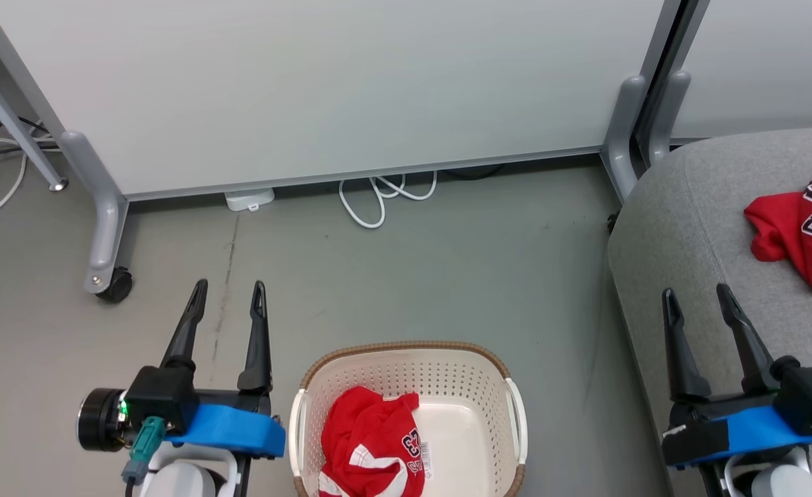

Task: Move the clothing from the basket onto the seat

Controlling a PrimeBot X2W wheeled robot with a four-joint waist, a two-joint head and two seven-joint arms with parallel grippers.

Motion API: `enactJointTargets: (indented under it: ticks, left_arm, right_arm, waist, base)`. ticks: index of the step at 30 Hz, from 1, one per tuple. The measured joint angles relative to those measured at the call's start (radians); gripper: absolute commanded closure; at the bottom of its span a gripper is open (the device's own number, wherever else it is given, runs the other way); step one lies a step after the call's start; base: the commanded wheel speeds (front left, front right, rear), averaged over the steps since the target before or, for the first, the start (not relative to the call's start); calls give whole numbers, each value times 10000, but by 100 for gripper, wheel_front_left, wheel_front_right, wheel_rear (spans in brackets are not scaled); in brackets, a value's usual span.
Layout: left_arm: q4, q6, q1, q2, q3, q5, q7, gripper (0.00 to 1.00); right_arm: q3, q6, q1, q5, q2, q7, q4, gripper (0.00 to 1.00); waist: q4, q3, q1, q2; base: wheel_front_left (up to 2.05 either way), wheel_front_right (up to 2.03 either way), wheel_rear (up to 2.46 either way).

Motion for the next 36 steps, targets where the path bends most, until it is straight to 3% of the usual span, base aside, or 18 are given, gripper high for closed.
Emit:
enactJointTargets:
  ticks: [27,36]
  left_arm:
    - [77,-54,540,-29,48,-174,0,0]
    - [499,-201,29,-36,-512,-19,0,0]
  right_arm:
    - [-44,2,584,0,322,0,52,0]
    - [38,2,443,-2,337,0,17,0]
  waist:
    - [-57,-368,1,0]
    - [-186,-46,1,0]
  base:
    - [0,0,0]
    - [0,0,0]
